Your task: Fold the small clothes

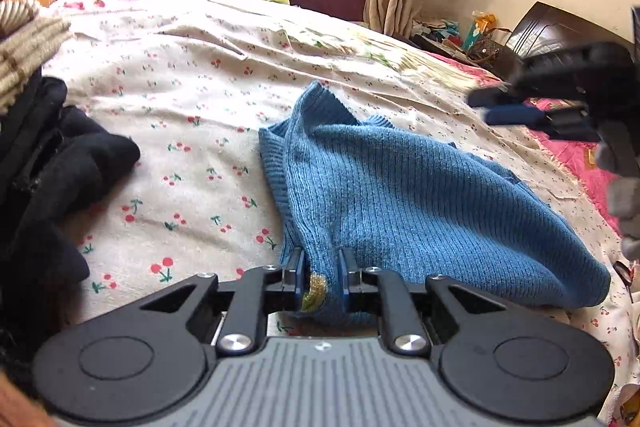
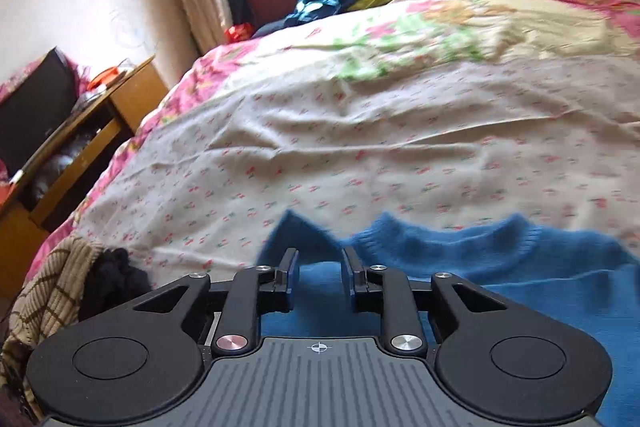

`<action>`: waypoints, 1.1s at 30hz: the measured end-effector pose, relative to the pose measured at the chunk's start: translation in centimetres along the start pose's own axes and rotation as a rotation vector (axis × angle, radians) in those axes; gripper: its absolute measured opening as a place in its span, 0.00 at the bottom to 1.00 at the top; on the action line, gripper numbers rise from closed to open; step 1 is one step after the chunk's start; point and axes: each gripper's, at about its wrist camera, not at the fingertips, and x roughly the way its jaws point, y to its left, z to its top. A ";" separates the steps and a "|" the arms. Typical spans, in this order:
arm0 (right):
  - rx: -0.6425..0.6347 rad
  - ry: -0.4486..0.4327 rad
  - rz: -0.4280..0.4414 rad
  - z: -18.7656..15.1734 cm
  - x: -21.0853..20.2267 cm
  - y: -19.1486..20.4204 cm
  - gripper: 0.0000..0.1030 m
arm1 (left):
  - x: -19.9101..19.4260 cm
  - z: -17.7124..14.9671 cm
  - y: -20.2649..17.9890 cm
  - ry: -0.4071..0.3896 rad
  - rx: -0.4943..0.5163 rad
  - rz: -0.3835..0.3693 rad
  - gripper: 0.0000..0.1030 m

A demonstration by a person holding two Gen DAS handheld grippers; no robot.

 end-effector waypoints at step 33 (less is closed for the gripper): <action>0.123 0.010 -0.280 -0.4 -3.0 -19.5 0.13 | 3.6 0.3 -9.0 0.104 0.178 0.029 0.38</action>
